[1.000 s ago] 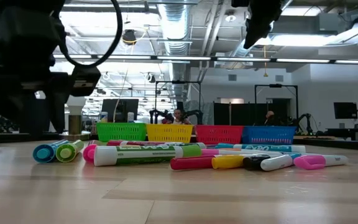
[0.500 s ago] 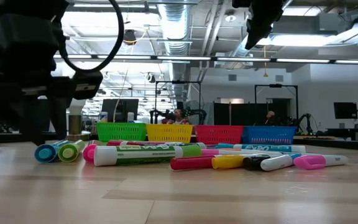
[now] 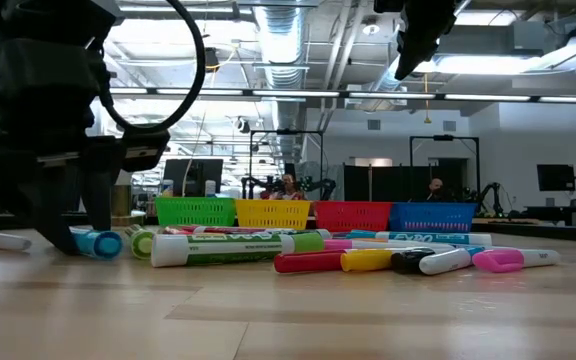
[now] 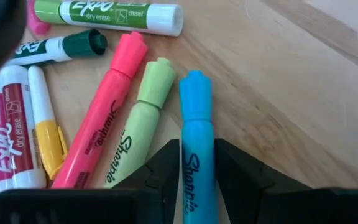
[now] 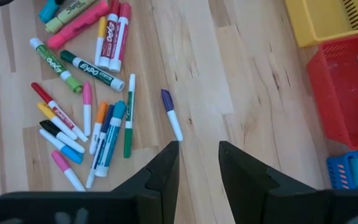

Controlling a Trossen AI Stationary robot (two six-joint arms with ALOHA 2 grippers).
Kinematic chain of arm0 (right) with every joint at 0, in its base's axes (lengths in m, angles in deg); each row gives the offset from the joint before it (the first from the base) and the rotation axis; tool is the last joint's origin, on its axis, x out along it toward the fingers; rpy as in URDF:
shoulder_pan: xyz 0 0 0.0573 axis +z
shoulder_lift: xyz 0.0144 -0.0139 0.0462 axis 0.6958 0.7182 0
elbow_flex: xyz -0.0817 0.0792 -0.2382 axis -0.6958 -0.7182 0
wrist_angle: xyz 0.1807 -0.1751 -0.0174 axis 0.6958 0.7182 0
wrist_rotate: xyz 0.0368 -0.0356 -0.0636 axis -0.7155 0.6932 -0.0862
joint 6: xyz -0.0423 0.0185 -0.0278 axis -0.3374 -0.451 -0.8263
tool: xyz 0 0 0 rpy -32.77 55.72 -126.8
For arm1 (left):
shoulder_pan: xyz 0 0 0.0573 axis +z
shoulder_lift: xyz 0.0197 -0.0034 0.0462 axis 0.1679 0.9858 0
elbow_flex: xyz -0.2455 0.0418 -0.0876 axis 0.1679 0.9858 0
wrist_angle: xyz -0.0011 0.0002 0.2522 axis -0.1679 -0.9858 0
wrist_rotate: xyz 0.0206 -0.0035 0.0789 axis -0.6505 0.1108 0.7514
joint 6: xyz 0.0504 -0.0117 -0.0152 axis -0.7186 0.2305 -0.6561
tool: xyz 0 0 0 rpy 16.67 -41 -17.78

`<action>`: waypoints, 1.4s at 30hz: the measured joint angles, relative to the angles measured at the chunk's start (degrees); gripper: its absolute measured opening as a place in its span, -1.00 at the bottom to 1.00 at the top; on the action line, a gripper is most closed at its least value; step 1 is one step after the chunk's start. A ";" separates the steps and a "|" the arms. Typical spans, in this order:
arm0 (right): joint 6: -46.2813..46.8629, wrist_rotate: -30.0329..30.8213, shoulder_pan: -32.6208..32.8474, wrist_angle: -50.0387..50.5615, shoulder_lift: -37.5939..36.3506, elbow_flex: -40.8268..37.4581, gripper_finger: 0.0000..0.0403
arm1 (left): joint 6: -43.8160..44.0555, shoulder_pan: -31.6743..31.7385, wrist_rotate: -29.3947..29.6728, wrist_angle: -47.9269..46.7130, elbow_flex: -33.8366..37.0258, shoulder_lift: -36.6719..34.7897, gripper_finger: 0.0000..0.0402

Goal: Pick & Place Markers
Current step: Put the blue highlighter pen into the blue basket

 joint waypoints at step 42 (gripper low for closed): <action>-1.62 0.00 0.24 -22.58 0.13 0.00 -0.49 | 3.32 6.58 29.41 31.37 -2.90 -34.25 -0.63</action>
